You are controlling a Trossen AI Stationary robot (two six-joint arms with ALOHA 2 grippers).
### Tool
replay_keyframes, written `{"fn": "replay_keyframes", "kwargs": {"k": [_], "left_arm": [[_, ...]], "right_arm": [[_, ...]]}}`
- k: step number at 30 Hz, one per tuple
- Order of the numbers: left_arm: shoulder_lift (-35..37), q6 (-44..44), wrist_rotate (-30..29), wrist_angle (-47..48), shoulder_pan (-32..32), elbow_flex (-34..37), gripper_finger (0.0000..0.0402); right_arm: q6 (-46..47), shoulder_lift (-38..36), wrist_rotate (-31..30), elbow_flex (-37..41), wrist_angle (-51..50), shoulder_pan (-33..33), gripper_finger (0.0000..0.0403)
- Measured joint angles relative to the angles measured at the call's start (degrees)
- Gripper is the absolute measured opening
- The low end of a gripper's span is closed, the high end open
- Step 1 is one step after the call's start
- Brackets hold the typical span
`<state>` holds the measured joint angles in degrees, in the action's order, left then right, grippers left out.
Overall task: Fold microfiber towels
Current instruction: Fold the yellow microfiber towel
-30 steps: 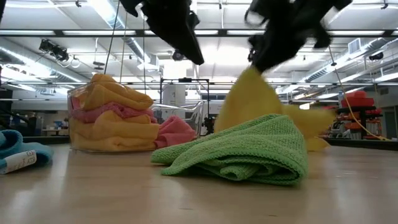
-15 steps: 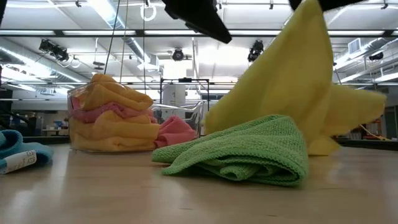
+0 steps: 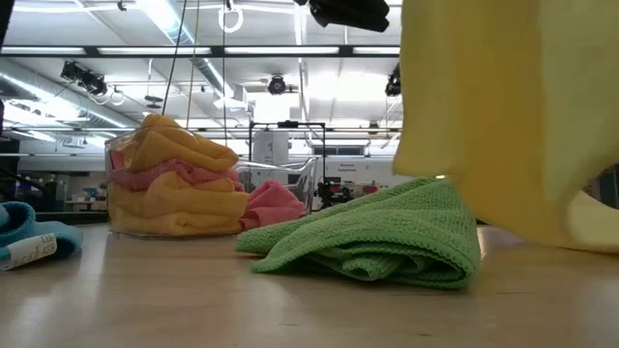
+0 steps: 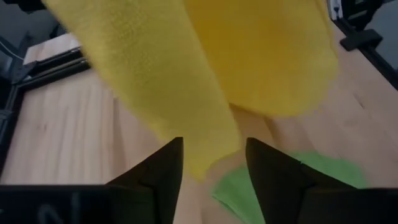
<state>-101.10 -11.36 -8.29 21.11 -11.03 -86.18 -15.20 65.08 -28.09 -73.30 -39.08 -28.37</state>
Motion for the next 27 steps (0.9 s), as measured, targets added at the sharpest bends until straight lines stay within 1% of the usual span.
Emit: {"fn": "replay_keyframes", "kwargs": {"k": [3, 7, 13, 15, 21, 27], "left_arm": [[0.0, -0.5, 0.0, 0.2, 0.4, -0.5, 0.0195], [0.0, -0.4, 0.0, 0.4, 0.4, -0.6, 0.0201], [0.3, -0.4, 0.0, 0.9, -0.1, -0.5, 0.0195], [0.6, -0.2, 0.0, 0.5, -0.2, -0.6, 0.0190], [0.2, 2.8, -0.1, 2.0, 1.0, -0.6, 0.0182], [0.0, 6.2, -3.6, 8.2, 3.0, -0.5, 0.0186]], "right_arm": [[0.3, 0.7, -0.4, -1.7, -1.6, 0.1, 0.0006], [1.0, 0.8, -4.9, -2.2, -1.5, 0.1, 0.0006], [1.2, 0.5, -20.3, -3.1, 0.2, 0.1, 0.0006], [2.4, 0.9, -23.2, -5.0, 0.2, 0.4, 0.0006], [6.0, 3.3, -23.5, -10.1, -1.3, 0.5, 0.0006], [7.4, 6.3, -23.5, -13.7, -3.9, 0.5, 0.0006]]}}
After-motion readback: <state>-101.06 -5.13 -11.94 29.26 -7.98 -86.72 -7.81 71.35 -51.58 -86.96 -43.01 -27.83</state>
